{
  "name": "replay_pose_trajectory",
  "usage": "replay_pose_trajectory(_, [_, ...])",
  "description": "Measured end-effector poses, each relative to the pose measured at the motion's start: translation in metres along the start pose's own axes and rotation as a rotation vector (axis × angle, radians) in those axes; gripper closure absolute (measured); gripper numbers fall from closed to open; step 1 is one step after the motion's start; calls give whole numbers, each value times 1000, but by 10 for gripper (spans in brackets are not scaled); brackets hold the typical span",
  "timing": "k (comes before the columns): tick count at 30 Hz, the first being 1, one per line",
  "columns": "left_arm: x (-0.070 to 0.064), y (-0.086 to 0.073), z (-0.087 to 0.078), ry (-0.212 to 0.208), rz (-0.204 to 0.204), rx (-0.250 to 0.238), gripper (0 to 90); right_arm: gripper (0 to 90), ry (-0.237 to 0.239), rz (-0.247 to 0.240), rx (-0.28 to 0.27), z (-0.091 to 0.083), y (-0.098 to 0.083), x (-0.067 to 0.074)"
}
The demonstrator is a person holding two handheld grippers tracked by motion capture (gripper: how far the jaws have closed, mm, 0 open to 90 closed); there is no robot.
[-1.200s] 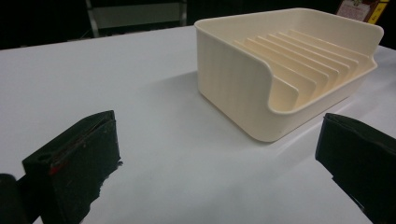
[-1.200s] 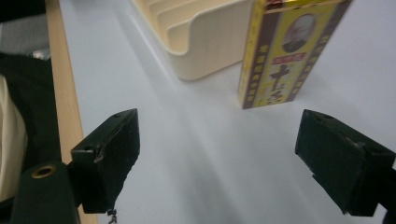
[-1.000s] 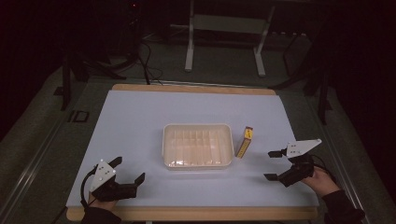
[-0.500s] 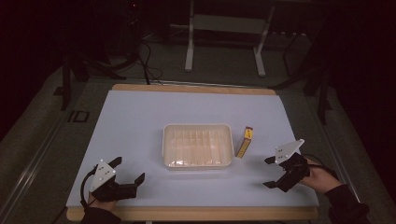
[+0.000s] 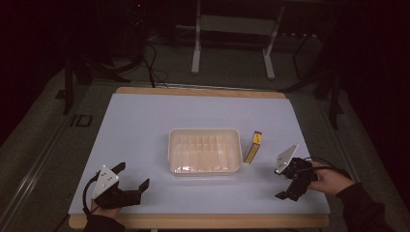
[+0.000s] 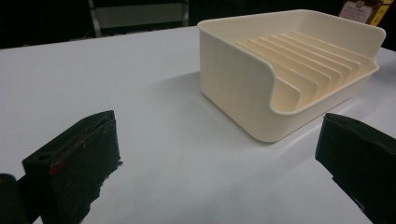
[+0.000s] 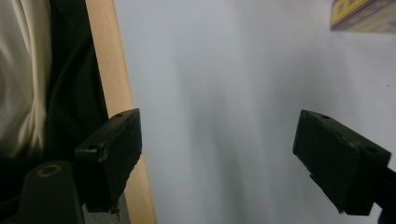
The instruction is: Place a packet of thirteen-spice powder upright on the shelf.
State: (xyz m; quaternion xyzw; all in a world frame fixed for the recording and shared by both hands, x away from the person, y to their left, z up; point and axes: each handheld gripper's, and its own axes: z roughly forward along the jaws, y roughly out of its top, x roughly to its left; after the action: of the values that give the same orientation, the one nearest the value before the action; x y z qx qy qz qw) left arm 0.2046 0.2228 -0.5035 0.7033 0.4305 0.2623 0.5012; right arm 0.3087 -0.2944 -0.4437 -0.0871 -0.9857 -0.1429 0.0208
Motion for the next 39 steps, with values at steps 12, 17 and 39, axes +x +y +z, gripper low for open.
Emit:
replay_pose_trajectory(12, [0,0,0,-6,0,4,0,155,-60,-7,177,-3,17,-2])
replay_pose_trajectory(17, [0,0,1,-7,-2,6,0,156,-8,11,251,-4,26,-4])
replay_pose_trajectory(39, [0,0,0,-6,3,8,0,168,46,-53,268,-10,71,7])
